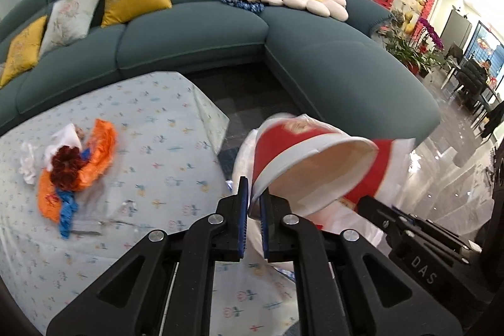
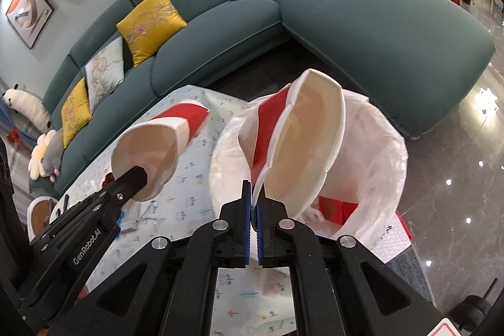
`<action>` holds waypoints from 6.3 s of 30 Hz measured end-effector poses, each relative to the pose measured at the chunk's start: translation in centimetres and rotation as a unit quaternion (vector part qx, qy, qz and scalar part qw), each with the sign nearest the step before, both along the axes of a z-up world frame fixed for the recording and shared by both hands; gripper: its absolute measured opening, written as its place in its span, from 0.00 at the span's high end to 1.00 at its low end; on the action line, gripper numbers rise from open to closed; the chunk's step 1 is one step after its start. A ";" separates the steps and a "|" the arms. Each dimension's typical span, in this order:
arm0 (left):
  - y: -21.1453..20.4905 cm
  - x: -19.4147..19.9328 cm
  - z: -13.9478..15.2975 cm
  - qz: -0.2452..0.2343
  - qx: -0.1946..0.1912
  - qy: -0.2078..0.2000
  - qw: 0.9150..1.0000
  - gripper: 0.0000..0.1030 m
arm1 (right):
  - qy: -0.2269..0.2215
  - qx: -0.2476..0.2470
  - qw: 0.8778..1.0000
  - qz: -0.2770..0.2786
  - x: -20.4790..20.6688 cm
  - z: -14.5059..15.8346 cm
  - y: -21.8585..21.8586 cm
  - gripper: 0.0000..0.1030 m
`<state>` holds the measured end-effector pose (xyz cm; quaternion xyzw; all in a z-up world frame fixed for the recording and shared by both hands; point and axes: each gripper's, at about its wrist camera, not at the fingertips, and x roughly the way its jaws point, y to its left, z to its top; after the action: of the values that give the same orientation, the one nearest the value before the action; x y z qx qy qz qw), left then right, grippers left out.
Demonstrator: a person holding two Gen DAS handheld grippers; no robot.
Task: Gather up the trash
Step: 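Open both grippers to drop the paper cups into the bin, then move both open grippers back over the orange bag pile on the table, then grasp the orange bag with blue ribbon with left gripper while right grasps grey cloth bag, then carry the orange bag and grey cloth bag with both grippers over the bin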
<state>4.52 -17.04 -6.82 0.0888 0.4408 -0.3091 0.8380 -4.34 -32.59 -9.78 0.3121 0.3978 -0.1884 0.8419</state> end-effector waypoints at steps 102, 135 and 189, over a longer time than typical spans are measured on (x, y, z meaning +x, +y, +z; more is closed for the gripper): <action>25.4 15.8 -11.3 0.192 0.037 0.146 0.970 0.76 | 0.066 0.061 0.978 0.187 19.1 -9.9 25.1 0.75; 23.0 5.6 -1.4 0.134 -0.036 0.078 0.987 0.78 | -0.032 0.020 0.990 0.135 10.1 1.6 19.3 0.93; 4.7 2.5 0.6 -0.005 -0.070 0.121 0.990 0.85 | -0.034 0.001 0.999 -0.001 -0.8 1.8 4.4 0.93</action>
<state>7.05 -12.33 -6.26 -0.0061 0.5157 -0.3521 0.7811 -5.17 -28.19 -7.94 0.3195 0.3691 -0.1784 0.8543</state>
